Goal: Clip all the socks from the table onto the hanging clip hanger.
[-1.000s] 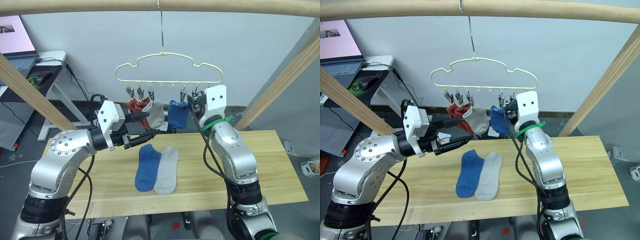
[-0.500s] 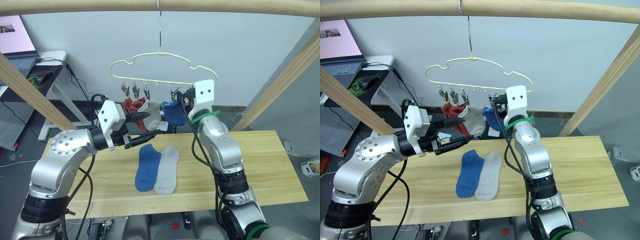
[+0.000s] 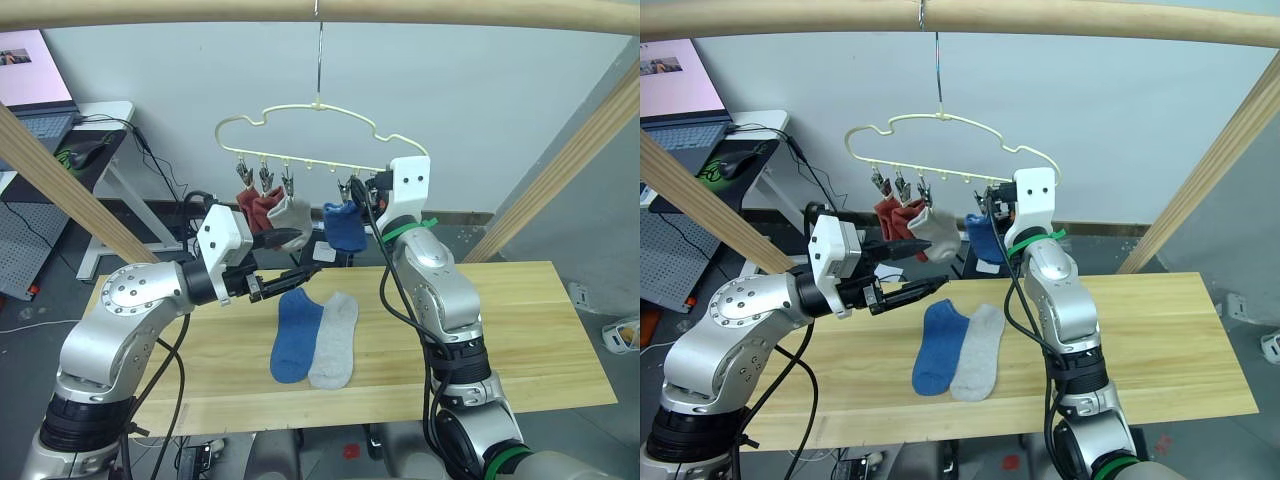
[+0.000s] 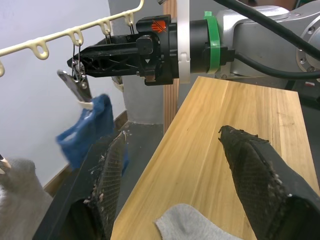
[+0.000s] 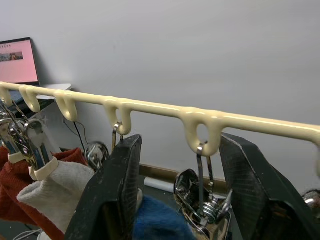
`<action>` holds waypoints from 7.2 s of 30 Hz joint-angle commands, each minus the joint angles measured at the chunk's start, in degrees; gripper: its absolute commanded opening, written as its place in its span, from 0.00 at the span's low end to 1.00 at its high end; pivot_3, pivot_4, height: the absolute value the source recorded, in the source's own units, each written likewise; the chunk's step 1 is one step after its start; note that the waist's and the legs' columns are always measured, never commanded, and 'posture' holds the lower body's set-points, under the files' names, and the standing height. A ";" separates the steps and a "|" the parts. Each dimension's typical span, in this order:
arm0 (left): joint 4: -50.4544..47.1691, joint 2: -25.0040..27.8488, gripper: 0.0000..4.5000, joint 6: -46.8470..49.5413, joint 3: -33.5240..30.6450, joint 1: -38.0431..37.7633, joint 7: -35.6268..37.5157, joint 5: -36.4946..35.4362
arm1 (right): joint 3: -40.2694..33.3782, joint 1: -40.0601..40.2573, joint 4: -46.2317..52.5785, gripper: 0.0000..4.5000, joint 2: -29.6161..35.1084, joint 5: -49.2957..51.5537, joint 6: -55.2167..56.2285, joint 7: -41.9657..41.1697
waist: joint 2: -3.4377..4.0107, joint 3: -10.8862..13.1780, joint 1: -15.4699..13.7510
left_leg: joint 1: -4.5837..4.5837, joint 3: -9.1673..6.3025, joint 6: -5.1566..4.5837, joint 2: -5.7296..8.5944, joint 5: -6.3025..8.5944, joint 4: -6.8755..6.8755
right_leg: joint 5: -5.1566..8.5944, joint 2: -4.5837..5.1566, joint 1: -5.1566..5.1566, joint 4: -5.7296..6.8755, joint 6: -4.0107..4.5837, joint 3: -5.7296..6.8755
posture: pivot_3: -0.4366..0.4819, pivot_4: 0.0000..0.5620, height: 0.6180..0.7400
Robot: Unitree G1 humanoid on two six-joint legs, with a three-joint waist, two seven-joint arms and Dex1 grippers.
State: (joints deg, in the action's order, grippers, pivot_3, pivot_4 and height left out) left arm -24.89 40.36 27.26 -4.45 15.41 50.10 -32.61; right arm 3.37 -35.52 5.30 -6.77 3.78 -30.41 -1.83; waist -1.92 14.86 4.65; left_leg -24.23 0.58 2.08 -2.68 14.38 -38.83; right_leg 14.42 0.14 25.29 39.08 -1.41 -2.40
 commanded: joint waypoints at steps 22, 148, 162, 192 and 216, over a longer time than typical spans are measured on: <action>-1.08 0.64 0.72 -0.30 -1.05 0.22 0.90 -0.47 | 0.21 3.50 14.38 0.55 -4.90 -2.57 -10.94 11.00 | 0.01 0.01 0.07 | -0.01 -0.01 0.00 0.00 0.00 0.02 | 0.01 0.00 0.01 -0.04 -0.01 0.00 | 0.39 0.42 0.99; -0.08 0.20 0.72 0.07 -0.68 1.26 0.54 -0.09 | 1.18 2.79 11.22 0.34 -0.56 -3.34 -4.93 7.89 | 0.02 0.02 0.12 | -0.03 0.02 0.00 0.00 0.01 0.09 | 0.02 -0.02 0.03 -0.12 -0.02 -0.02 | 0.38 0.41 0.99; -0.02 -0.11 0.72 -0.21 -0.48 0.71 0.59 0.02 | 1.52 4.22 12.88 0.34 -1.21 -4.48 -6.92 8.58 | 0.02 0.02 0.12 | -0.03 0.02 0.00 0.00 0.01 0.09 | 0.02 -0.02 0.03 -0.12 -0.02 -0.02 | 0.37 0.41 0.99; -1.57 0.78 0.72 0.28 -2.03 -1.49 0.21 -0.34 | 1.55 -0.03 7.18 0.34 -2.23 -0.78 -3.56 3.93 | 0.02 0.02 0.07 | -0.03 0.01 0.00 -0.01 0.01 0.10 | 0.02 -0.02 0.03 -0.12 -0.02 -0.01 | 0.41 0.41 0.99; -1.03 0.18 0.72 1.13 -2.89 -3.30 -2.19 -0.64 | 1.16 -0.17 8.43 0.01 -1.42 -0.93 -2.92 4.56 | 0.02 0.03 0.10 | -0.03 0.01 0.00 -0.02 0.01 0.10 | 0.02 -0.02 0.04 -0.12 -0.02 -0.01 | 0.39 0.42 0.99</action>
State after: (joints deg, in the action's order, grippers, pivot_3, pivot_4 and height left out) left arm -24.28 40.69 28.47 -5.66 12.67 48.69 -32.83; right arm 4.31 -34.26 10.99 -7.67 2.83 -34.53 2.39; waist -1.90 14.88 4.75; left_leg -24.25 0.59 2.07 -2.70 14.39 -38.73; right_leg 14.44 0.13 25.33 38.96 -1.43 -2.41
